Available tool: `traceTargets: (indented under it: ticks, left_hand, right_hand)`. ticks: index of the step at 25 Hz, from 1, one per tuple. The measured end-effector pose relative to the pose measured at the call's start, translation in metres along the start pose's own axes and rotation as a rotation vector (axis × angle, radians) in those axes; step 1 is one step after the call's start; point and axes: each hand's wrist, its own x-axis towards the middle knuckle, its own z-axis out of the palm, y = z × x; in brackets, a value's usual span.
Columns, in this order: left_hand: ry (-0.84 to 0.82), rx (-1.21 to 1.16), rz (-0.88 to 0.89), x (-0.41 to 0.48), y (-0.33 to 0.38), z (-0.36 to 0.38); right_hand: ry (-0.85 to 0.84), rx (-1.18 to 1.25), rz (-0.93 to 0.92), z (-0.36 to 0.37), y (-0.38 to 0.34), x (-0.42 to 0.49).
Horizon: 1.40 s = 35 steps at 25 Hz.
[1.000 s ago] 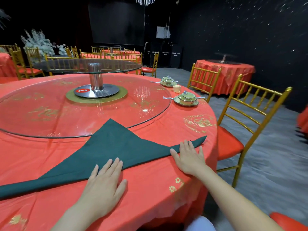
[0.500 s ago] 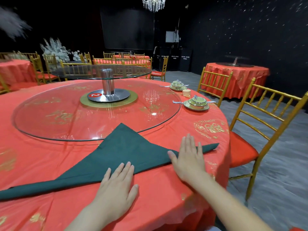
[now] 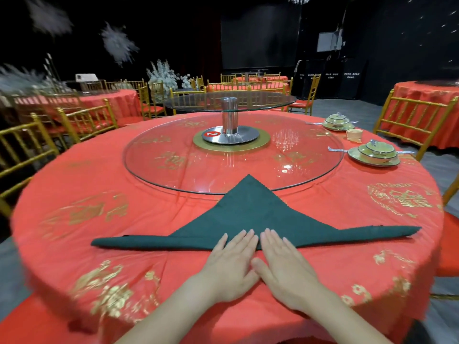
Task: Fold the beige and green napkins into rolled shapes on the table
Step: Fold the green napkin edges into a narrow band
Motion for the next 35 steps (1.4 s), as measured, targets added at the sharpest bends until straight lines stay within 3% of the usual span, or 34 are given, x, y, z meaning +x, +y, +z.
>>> traceTargets:
  ticks: [11, 27, 35]
  left_hand:
    - [-0.102, 0.059, -0.184, -0.058, -0.077, -0.017]
    - [-0.076, -0.007, -0.400, -0.105, -0.144, -0.025]
    - [-0.083, 0.002, -0.462, -0.089, -0.123, -0.032]
  right_hand:
    - [-0.001, -0.041, 0.024, -0.005, -0.001, -0.005]
    - [-0.012, -0.048, 0.021, -0.006, 0.000, -0.006]
    - [0.002, -0.074, 0.014, -0.008, 0.003, -0.001]
